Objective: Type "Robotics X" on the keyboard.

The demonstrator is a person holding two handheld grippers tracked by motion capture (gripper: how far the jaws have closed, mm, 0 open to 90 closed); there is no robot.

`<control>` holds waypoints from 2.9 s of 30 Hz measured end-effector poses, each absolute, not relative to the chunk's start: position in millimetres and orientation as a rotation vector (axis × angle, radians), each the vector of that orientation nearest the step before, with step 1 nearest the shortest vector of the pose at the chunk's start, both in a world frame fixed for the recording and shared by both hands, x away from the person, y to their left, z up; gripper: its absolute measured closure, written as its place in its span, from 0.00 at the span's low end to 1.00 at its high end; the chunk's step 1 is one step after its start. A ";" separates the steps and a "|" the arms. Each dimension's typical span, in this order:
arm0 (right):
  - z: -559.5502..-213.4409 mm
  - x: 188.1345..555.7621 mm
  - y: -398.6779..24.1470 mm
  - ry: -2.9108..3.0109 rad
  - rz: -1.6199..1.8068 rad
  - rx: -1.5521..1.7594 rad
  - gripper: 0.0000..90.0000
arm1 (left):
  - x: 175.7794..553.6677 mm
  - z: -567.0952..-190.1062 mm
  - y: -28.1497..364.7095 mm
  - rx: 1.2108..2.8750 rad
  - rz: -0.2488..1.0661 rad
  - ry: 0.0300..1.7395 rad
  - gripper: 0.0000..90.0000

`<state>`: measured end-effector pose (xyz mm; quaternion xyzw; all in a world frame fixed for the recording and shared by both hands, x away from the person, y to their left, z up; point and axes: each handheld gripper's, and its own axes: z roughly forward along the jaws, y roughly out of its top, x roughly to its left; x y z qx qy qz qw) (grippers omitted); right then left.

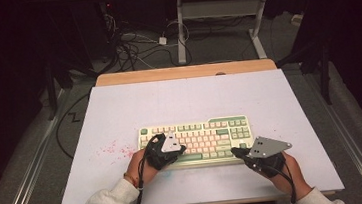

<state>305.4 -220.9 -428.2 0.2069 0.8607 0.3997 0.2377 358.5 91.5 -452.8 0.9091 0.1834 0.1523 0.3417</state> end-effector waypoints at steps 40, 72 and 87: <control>-425.6 305.1 -222.2 2.349 1.098 0.562 0.99 | 351.7 -438.1 106.9 2.304 0.469 0.471 0.96; -427.5 312.3 -223.7 2.340 1.093 0.580 0.99 | 332.1 -438.5 149.8 2.251 0.563 0.527 0.96; -427.7 314.6 -221.4 2.342 1.095 0.581 0.99 | 320.3 -443.6 167.9 2.238 0.606 0.552 0.92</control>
